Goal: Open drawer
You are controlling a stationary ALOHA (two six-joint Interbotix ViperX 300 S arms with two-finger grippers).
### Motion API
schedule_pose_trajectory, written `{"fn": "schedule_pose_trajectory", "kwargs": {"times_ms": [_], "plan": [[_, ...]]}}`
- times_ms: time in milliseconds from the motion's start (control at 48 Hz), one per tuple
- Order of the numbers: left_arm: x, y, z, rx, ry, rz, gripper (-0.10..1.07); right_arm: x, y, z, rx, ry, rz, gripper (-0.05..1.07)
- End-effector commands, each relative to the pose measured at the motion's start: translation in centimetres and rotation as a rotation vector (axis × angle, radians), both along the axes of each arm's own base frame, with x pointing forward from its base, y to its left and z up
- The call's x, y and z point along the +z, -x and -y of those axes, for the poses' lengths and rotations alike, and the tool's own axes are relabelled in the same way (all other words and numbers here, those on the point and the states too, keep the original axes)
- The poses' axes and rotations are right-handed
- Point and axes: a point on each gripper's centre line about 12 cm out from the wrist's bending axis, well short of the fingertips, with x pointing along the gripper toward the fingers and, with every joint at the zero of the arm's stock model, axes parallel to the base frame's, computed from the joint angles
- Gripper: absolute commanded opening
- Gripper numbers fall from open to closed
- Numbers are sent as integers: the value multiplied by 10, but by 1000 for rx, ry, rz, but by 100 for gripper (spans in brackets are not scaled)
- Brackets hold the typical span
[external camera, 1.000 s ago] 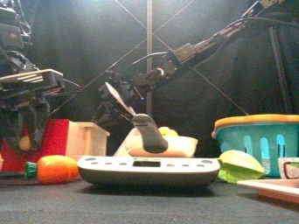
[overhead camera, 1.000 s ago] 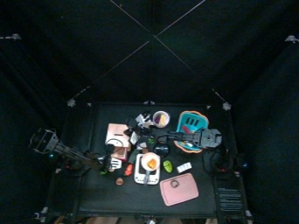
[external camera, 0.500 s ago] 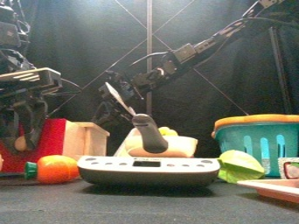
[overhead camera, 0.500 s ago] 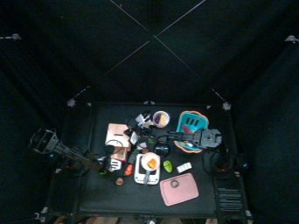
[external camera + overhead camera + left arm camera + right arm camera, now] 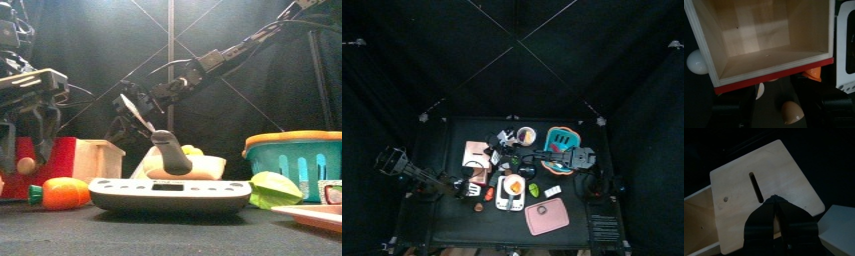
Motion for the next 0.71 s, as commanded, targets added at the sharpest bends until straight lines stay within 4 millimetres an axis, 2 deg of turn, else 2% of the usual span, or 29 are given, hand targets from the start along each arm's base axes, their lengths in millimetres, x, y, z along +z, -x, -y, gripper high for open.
{"fn": "schedule_pose_trajectory", "kwargs": {"times_ms": [0,208,396,688], "plan": [[13,-4,7,-16,11,38,88,17,1,2,-5,8,20,21],[19,6,14,-49,-7,26,87,18,1,3,-5,8,20,21],[38,17,19,-87,-14,63,87,19,1,2,-4,7,17,21],[61,32,20,-235,-59,169,87,38,-4,-2,-1,1,24,21]]}}
